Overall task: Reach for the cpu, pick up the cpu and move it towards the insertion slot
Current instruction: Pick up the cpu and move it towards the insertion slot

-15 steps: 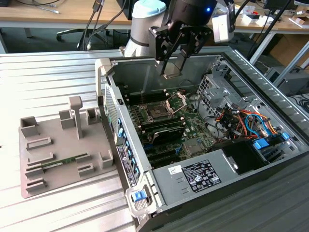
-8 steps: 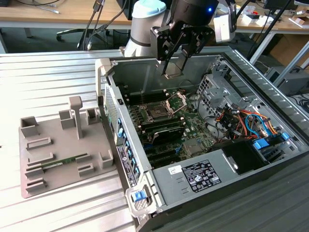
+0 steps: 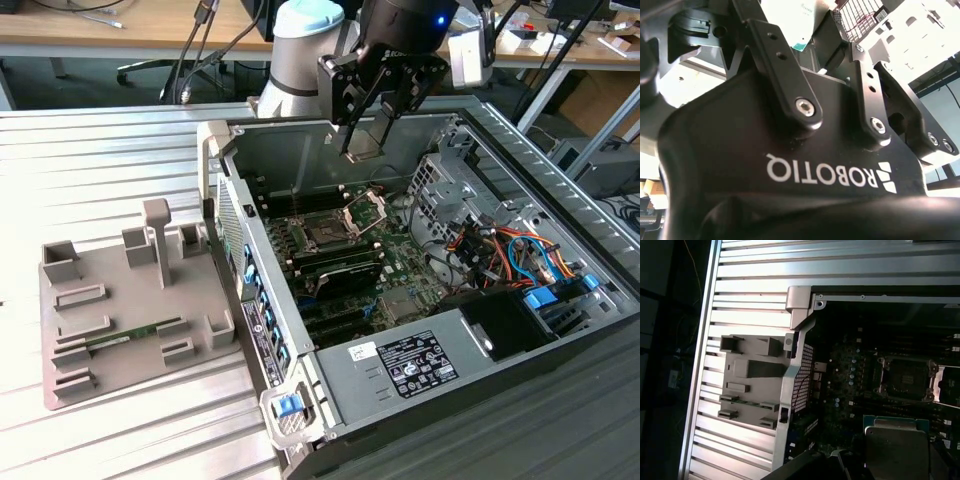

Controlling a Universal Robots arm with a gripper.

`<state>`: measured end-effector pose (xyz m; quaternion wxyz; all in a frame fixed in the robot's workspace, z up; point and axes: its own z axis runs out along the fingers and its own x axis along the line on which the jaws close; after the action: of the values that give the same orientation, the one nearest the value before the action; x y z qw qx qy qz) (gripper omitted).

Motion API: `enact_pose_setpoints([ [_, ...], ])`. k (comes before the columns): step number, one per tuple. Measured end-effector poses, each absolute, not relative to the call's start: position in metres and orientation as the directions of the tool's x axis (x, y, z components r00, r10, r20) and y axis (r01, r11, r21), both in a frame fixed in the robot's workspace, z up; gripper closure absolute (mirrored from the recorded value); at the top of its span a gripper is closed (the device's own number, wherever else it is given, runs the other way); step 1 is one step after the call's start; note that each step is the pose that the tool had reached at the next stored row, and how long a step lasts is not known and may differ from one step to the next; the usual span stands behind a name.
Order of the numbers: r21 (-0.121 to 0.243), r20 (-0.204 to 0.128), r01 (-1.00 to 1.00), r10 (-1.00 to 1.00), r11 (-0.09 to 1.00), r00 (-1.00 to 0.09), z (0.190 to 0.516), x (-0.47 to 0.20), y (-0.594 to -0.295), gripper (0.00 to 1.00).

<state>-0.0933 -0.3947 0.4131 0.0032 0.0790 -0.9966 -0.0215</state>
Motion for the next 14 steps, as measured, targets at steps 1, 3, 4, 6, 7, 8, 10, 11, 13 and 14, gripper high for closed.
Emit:
enact_pose_setpoints([
  [1, 0.043, 0.003, -0.157, -0.158, 0.987, -0.987, 0.413, -0.093, -0.395, 0.45],
  [3, 0.043, 0.003, -0.157, -0.158, 0.987, -0.987, 0.413, -0.092, -0.395, 0.45],
  [4, 0.043, 0.003, -0.157, -0.158, 0.987, -0.988, 0.413, -0.091, -0.395, 0.45],
  [6, 0.043, 0.003, -0.157, -0.158, 0.987, -0.987, 0.413, -0.090, -0.395, 0.45],
  [7, 0.043, 0.003, -0.157, -0.158, 0.987, -0.988, 0.413, -0.089, -0.395, 0.45],
  [8, 0.043, 0.003, -0.157, -0.158, 0.987, -0.987, 0.413, -0.089, -0.395, 0.45],
  [10, 0.043, 0.003, -0.157, -0.158, 0.987, -0.988, 0.413, -0.084, -0.395, 0.45],
  [11, 0.043, 0.003, -0.157, -0.158, 0.987, -0.987, 0.413, -0.077, -0.395, 0.45],
  [13, 0.043, 0.003, -0.157, -0.158, 0.987, -0.988, 0.413, -0.073, -0.395, 0.45],
  [14, 0.043, 0.003, -0.157, -0.158, 0.987, -0.988, 0.413, -0.072, -0.395, 0.45],
])
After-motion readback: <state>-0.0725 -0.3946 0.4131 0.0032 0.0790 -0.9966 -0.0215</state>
